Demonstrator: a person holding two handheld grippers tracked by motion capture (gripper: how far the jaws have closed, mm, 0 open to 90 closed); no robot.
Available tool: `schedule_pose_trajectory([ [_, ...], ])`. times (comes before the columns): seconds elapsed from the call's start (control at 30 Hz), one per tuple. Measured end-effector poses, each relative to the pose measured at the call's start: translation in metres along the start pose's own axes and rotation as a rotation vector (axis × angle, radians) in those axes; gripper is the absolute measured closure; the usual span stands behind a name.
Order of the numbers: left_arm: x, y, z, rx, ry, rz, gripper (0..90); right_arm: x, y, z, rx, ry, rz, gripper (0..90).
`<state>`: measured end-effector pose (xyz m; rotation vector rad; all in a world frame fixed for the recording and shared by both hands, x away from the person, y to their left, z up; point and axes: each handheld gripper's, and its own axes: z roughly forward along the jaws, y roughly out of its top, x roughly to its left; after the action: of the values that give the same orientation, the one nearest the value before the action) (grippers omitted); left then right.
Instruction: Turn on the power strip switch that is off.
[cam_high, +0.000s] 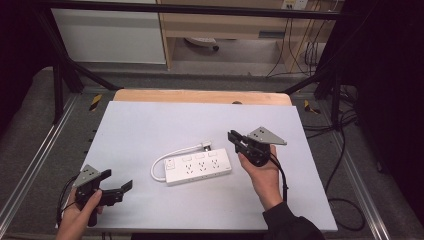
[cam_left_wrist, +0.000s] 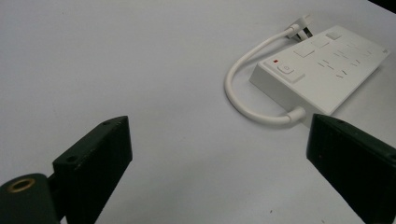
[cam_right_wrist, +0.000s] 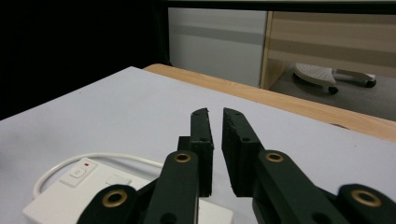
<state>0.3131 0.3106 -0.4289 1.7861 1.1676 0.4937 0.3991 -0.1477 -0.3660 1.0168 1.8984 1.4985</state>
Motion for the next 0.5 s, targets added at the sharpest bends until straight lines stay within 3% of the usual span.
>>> schedule_pose_trajectory([
  [0.1, 0.000, 0.000, 0.000, 0.004, 0.001, 0.002, 7.1, 0.001, -0.002, 0.007, -0.014, 0.030, 0.030, 87.8],
  [0.5, 0.000, 0.000, 0.000, 0.007, 0.000, 0.001, 7.1, 0.006, -0.010, 0.024, 0.027, 0.038, 0.050, 90.0],
])
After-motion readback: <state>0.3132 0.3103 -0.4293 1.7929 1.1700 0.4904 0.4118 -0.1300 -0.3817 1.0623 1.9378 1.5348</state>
